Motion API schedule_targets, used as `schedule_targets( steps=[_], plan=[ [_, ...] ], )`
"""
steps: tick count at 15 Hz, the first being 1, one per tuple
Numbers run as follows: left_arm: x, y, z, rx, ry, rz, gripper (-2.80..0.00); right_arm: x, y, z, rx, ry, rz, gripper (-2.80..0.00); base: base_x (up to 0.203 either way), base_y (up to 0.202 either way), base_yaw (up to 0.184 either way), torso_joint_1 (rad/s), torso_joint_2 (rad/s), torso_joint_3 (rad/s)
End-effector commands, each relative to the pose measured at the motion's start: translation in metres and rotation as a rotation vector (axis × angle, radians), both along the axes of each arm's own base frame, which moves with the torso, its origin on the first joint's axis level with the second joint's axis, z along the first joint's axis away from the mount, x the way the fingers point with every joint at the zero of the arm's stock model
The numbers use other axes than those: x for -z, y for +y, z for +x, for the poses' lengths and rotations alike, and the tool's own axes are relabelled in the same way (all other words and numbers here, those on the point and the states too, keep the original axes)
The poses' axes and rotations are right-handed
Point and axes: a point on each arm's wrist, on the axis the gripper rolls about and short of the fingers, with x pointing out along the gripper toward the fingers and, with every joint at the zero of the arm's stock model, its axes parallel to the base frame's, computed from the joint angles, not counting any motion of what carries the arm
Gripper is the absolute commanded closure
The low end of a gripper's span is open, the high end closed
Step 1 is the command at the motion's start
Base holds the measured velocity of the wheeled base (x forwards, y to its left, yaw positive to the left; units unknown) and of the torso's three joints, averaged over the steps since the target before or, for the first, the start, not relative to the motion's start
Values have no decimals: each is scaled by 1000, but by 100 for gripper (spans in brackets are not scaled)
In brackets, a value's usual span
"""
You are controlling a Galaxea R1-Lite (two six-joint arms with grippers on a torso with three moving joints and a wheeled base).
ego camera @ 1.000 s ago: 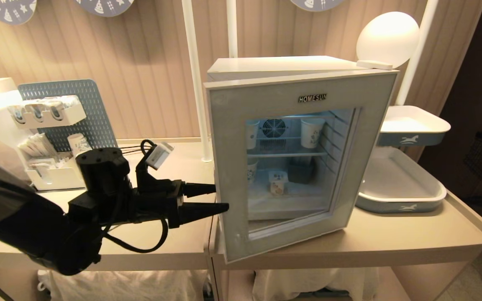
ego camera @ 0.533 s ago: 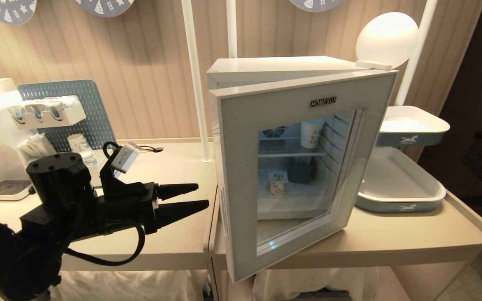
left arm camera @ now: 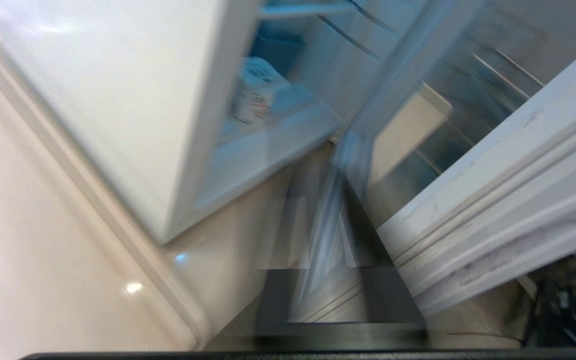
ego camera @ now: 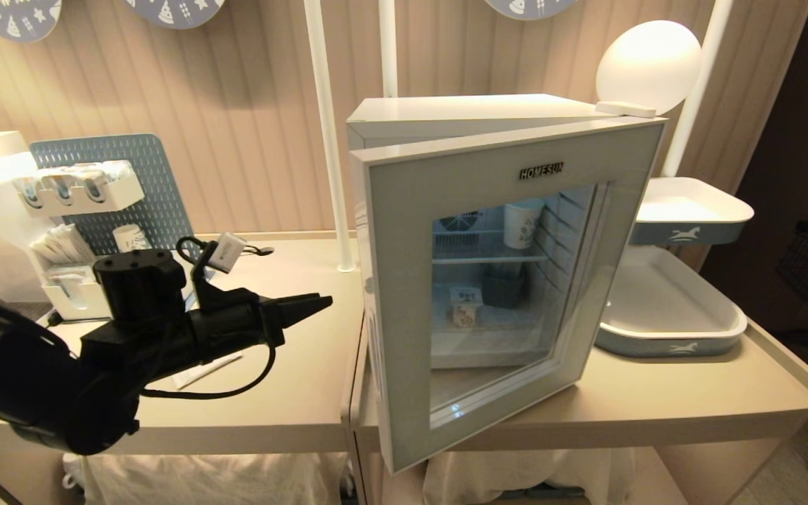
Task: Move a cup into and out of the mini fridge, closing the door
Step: Open the freezer door
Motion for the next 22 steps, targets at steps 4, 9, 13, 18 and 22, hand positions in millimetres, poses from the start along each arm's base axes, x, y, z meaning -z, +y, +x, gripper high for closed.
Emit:
schedule_targets(
  steps=[4,9,13,18,22],
  plan=[
    [15,-50,14,134,49,11,0,0,0,0,0,1,3,0,0,0,0,0,0,0],
    [11,-74,-3,225,44,10,0,0,0,0,0,2,1,0,0,0,0,0,0,0],
    [-1,-82,-31,315,35,1,0,0,0,0,0,1,1,0,0,0,0,0,0,0],
    [-12,-117,-67,482,13,-7,0,0,0,0,0,2,0,0,0,0,0,0,0,0],
    [-19,-166,-77,614,39,15,0,0,0,0,0,1,3,0,0,0,0,0,0,0]
  ],
)
